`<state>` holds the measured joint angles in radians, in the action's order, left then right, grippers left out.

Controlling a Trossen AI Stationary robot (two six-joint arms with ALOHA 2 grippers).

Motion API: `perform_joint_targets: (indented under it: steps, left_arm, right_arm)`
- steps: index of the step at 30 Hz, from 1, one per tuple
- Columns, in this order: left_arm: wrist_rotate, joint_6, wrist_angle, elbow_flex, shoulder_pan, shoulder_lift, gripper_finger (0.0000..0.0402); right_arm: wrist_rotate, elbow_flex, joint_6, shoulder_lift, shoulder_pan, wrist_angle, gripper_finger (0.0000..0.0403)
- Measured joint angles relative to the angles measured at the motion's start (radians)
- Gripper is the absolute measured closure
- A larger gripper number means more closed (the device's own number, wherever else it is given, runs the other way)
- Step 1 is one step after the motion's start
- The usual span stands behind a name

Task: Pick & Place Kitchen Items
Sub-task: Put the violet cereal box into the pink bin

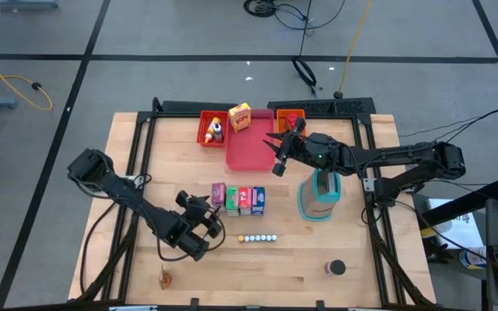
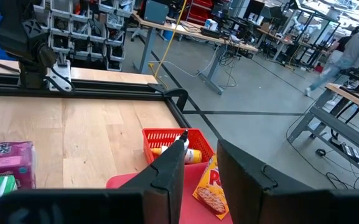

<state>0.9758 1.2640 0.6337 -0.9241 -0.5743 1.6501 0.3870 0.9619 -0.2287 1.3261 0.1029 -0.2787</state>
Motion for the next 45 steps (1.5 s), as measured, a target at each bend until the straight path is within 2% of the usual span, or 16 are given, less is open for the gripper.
perform_joint_targets:
  steps: [9, 13, 17, 23, 24, 34, 40, 45]
  left_arm:
    - [0.013, -0.001, -0.001, 0.0, 0.028, 0.0, 0.0151]
    - [0.013, -0.002, -0.001, 0.0, 0.041, 0.0, 0.0172]
    - [0.013, -0.007, -0.001, 0.0, 0.056, 0.0, 0.0234]
    - [0.015, -0.069, -0.002, 0.0, 0.073, 0.0, 0.0376]
    - [0.016, -0.077, -0.001, 0.0, 0.076, 0.0, 0.0388]
    - [0.003, -0.091, 0.022, 0.0, 0.074, -0.001, 0.0399]
    - [-0.01, -0.157, 0.022, 0.0, 0.029, -0.046, 0.038]
    - [0.024, -0.171, 0.024, 0.0, 0.01, -0.16, 0.0352]
  right_arm:
    - [0.0, 0.0, 0.0, 0.0, 0.0, 0.0, 0.0314]
    - [0.0, 0.0, 0.0, 0.0, 0.0, 0.004, 0.0314]
    - [0.0, 0.0, 0.0, 0.0, 0.0, 0.014, 0.0314]
    - [0.0, 0.0, 0.0, 0.0, 0.0, 0.022, 0.0314]
    - [0.0, 0.0, 0.0, 0.0, 0.0, 0.022, 0.0314]
    - [0.0, 0.0, 0.0, 0.0, 0.0, 0.03, 0.0314]
    - [0.0, -0.001, 0.0, 0.0, 0.0, 0.052, 0.0314]
    - [0.0, -0.001, 0.0, 0.0, 0.0, 0.051, 0.0314]
